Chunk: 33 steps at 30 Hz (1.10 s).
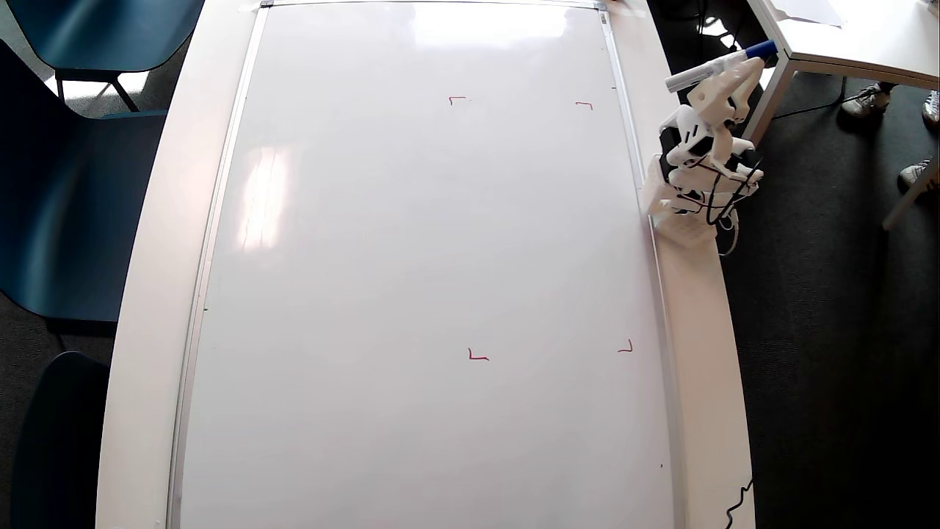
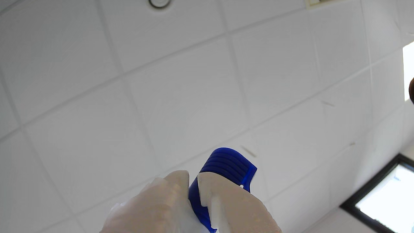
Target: Draw on a whiteboard a robot head using a pen attached to the gripper
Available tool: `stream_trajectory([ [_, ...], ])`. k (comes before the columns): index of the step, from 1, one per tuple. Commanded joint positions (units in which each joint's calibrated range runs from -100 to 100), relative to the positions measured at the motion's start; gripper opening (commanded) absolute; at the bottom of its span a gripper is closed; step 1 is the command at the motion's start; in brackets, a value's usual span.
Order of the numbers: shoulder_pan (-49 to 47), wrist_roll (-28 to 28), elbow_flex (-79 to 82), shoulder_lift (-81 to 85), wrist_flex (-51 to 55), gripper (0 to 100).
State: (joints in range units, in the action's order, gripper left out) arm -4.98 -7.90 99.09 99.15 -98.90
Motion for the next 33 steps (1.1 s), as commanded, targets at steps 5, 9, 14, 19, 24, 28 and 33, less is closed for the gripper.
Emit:
stream_trajectory([
  [5, 0.0, 0.2, 0.3, -0.3, -0.8, 1],
  [9, 0.0, 0.2, 0.3, -0.3, -0.8, 1],
  [14, -0.1, 0.2, 0.3, -0.3, -0.8, 1],
  [19, -0.1, 0.2, 0.3, -0.3, -0.8, 1],
  [24, -0.1, 0.2, 0.3, -0.3, -0.8, 1],
  [28, -0.1, 0.0, 0.3, -0.3, -0.8, 1],
  [33, -0.1, 0.1, 0.3, -0.3, -0.8, 1],
])
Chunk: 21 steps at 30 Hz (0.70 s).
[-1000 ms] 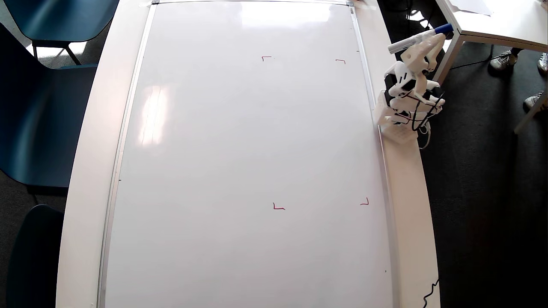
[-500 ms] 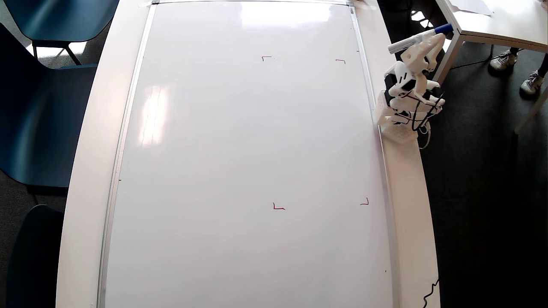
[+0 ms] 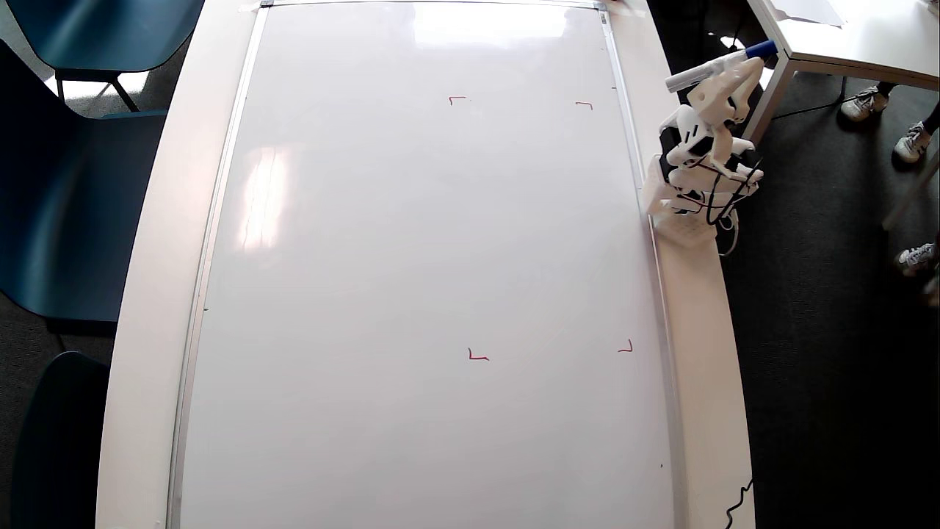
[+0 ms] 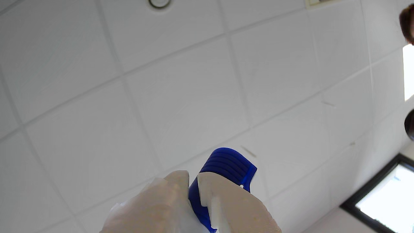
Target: Draw on a whiteboard a robot head using a pen attached to the gripper
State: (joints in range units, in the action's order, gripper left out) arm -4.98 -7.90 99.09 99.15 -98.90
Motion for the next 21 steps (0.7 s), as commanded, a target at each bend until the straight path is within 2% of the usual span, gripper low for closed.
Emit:
stream_trajectory([
  [1, -0.1, 0.0, 0.3, -0.3, -0.8, 1],
  [21, 0.1, -0.1, 0.3, -0.4, -0.8, 1],
])
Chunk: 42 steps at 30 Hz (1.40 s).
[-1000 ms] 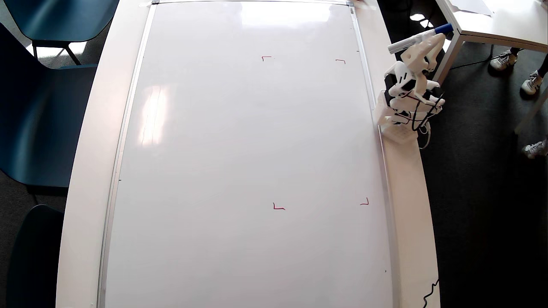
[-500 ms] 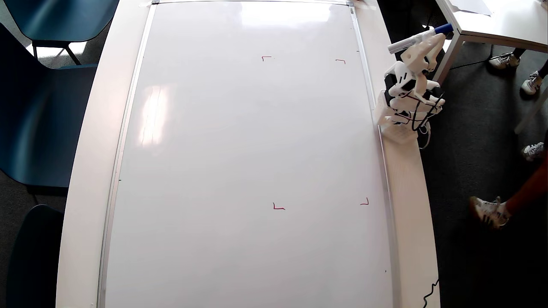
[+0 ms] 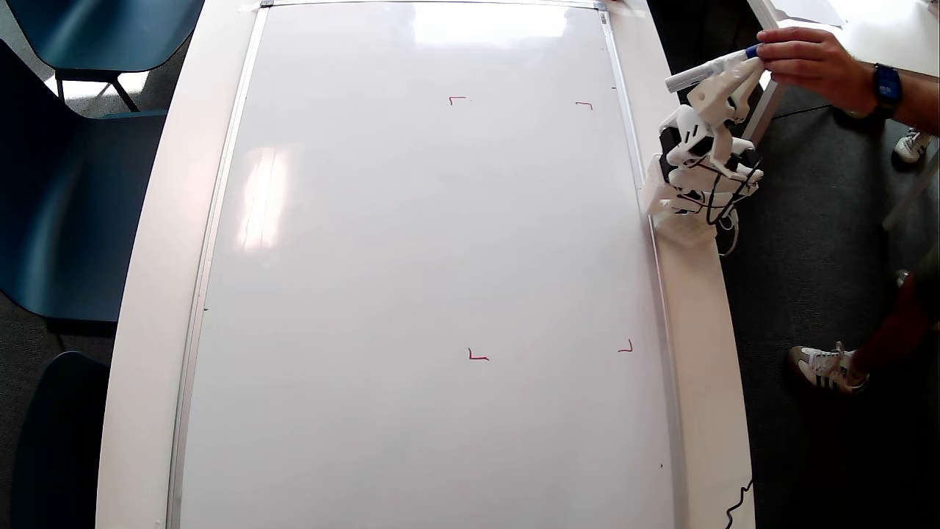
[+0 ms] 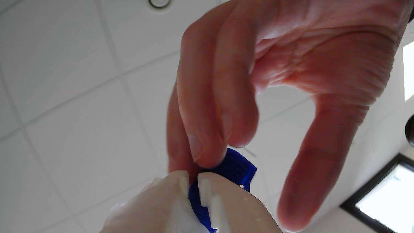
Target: Draw on a whiteboard a robot head using a pen attached to the gripper
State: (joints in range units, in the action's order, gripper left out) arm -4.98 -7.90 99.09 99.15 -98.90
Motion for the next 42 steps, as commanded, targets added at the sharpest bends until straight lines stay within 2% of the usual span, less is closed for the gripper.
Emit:
stream_trajectory([
  [1, 0.1, -0.1, 0.3, -0.4, -0.8, 1],
  [13, -0.1, 0.0, 0.3, -0.6, -0.5, 1],
  [18, 0.4, 0.0, -2.1, -4.3, 14.0, 1],
  [19, 0.4, 0.0, -5.6, -7.1, 21.1, 1],
  [23, 0.5, 0.2, -14.3, -13.1, 35.1, 1],
  [24, 0.5, 0.2, -18.9, -16.8, 41.8, 1],
  [32, 0.6, 0.3, -40.0, -37.2, 69.3, 1],
  [33, 0.6, 0.3, -47.0, -42.3, 78.2, 1],
  [37, 1.9, 0.0, -62.2, -51.3, 100.8, 2],
  [38, 2.1, 0.0, -70.3, -55.5, 115.0, 2],
  [41, 1.8, 0.0, -83.0, -61.3, 137.0, 2],
  [42, 1.5, 0.0, -91.3, -65.5, 151.2, 2],
])
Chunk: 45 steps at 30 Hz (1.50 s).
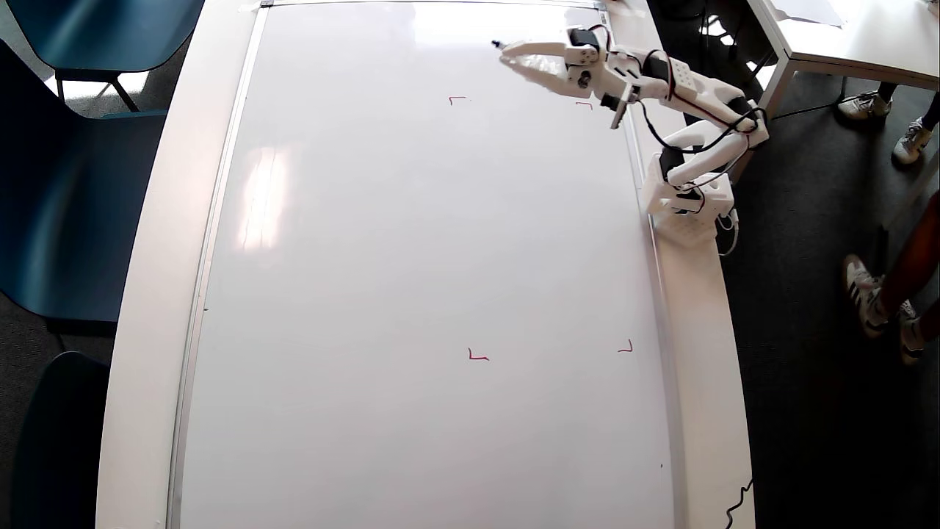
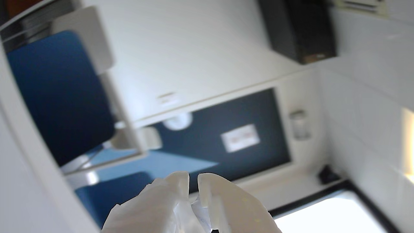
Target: Draw on a whiteboard a robot head using a pen attached to the gripper
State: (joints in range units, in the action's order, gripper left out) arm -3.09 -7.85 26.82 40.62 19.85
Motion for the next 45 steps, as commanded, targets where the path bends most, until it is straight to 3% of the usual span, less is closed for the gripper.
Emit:
stream_trajectory([
  [1, -0.4, -0.1, -23.0, -9.2, 39.1, 1],
  [5, 0.3, -0.1, -37.8, -19.2, 66.0, 1],
  [9, 0.8, 0.1, -44.7, -25.9, 79.7, 1],
  [14, 6.3, 0.3, -43.8, -31.9, 80.2, 2],
  [20, 6.1, 0.2, -41.5, -36.8, 80.2, 1],
  [45, -0.8, 0.3, -42.4, -53.5, 80.1, 1],
])
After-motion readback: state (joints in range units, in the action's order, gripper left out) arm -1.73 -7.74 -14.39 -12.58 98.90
